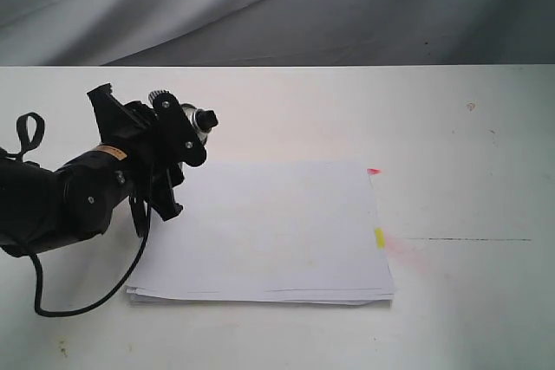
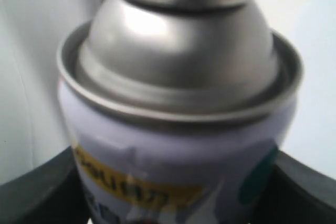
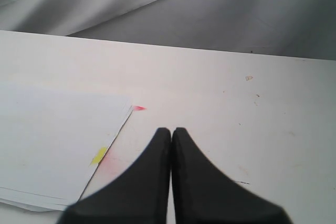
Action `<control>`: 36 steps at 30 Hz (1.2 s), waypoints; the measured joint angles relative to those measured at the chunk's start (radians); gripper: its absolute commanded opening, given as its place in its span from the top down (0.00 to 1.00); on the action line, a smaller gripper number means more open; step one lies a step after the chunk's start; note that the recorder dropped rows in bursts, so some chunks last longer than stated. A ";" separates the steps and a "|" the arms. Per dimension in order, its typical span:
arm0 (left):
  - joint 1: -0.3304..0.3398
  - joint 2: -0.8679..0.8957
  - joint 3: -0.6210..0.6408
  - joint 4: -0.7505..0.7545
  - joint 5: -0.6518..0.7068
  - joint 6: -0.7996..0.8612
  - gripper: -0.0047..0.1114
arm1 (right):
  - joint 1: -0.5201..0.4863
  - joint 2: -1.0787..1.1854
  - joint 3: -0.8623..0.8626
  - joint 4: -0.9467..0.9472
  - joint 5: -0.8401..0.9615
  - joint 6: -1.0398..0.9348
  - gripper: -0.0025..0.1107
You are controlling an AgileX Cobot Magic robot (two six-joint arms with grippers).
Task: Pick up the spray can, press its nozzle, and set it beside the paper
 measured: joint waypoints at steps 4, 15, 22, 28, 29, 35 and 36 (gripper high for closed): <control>0.000 0.000 0.000 -0.004 0.000 0.007 0.96 | 0.000 0.000 0.000 0.000 0.000 0.000 0.98; 0.000 0.000 0.000 0.057 0.077 0.007 0.96 | 0.000 0.000 0.000 0.000 0.000 0.000 0.98; 0.000 0.000 0.000 0.053 0.077 0.007 0.96 | 0.000 0.000 0.000 0.000 0.000 0.000 0.98; 0.000 0.000 0.000 0.053 0.077 0.007 0.96 | 0.000 0.000 0.000 -0.016 -0.181 -0.010 0.98; 0.000 0.000 0.000 0.053 0.077 0.007 0.96 | 0.000 0.000 0.000 -0.007 -0.201 -0.010 0.98; 0.000 0.000 0.000 0.053 0.077 0.007 0.96 | 0.000 0.000 0.000 0.015 -0.222 -0.006 0.98; 0.000 0.000 0.000 0.053 0.077 0.007 0.96 | 0.000 0.000 0.000 0.013 -0.224 -0.006 0.98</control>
